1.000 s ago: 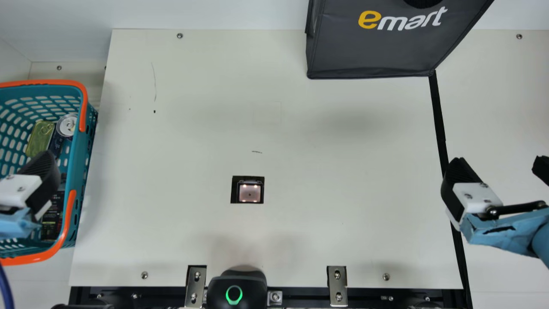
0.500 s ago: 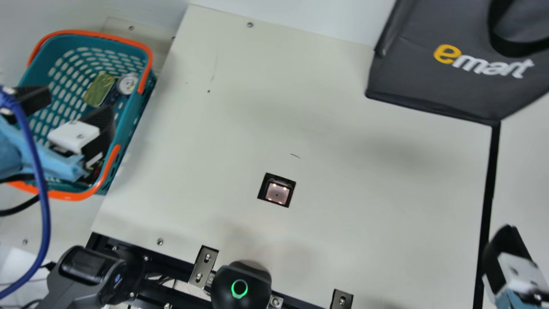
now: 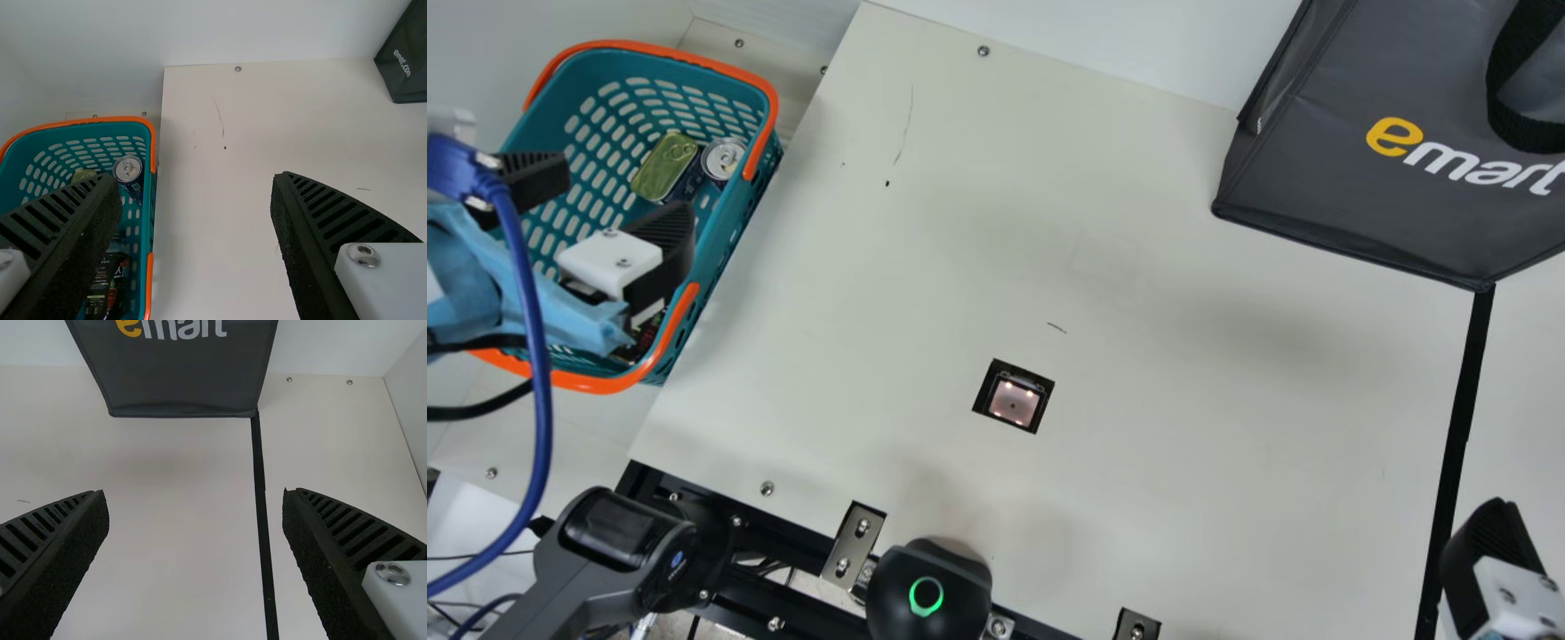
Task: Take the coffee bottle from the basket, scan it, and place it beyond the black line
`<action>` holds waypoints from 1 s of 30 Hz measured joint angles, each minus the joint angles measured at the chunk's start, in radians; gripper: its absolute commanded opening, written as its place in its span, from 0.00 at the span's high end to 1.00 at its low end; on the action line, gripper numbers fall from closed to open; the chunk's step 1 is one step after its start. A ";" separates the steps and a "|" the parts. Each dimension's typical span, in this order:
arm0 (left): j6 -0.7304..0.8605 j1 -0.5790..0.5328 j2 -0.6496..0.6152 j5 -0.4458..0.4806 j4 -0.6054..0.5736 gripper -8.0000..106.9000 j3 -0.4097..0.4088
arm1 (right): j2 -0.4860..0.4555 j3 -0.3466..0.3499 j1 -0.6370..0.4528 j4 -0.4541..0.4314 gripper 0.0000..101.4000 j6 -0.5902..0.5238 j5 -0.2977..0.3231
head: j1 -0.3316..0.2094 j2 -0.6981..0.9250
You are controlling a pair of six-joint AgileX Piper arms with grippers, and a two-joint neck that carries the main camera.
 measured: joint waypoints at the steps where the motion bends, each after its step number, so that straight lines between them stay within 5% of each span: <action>1: 0.000 0.000 0.000 0.000 0.000 0.15 0.000 | 0.000 0.000 0.000 0.000 0.10 0.000 0.000 | 0.000 -0.002; 17: -0.012 0.011 0.044 0.006 0.002 0.15 0.003 | 0.000 0.000 0.000 0.000 0.10 0.000 0.000 | 0.000 0.000; 30: 0.056 0.147 0.077 0.006 -0.055 0.15 0.020 | 0.000 0.000 0.000 0.000 0.10 0.000 0.000 | 0.000 0.000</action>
